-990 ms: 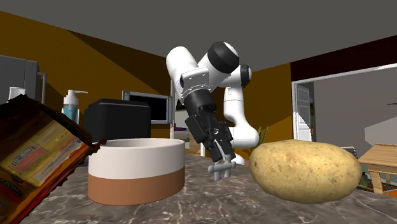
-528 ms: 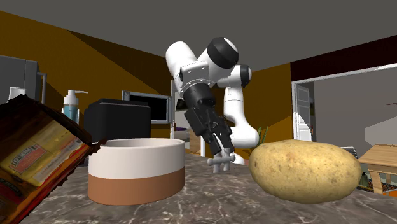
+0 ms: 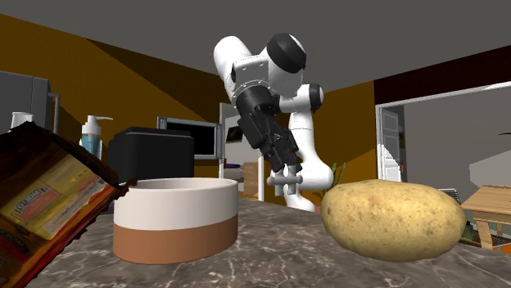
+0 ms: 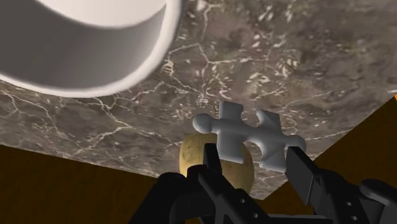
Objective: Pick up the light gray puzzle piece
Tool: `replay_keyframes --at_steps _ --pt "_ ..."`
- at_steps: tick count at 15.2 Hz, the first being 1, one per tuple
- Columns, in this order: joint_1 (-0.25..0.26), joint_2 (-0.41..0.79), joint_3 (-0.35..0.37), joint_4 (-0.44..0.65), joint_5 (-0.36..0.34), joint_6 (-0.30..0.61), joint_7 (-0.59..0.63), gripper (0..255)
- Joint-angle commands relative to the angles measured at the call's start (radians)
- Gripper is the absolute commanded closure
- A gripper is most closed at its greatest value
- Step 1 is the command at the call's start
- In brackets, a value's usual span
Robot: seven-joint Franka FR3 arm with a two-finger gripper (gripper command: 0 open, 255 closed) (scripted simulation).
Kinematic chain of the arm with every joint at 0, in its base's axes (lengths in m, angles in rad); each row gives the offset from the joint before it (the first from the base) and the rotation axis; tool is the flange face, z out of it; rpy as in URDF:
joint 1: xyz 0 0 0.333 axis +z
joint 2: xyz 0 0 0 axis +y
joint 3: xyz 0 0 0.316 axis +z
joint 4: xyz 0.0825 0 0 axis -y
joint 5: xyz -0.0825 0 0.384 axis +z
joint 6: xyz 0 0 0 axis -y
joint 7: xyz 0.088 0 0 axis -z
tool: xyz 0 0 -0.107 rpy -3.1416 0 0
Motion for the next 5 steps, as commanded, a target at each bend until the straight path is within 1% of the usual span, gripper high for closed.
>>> replay_keyframes --at_steps 1,3,5 --pt "-0.001 -0.003 0.001 0.020 -0.008 -0.020 0.015 255" --pt "-0.002 -0.007 0.001 0.042 -0.016 -0.042 0.030 255" --pt "-0.002 -0.007 0.001 0.044 -0.017 -0.044 0.031 255"
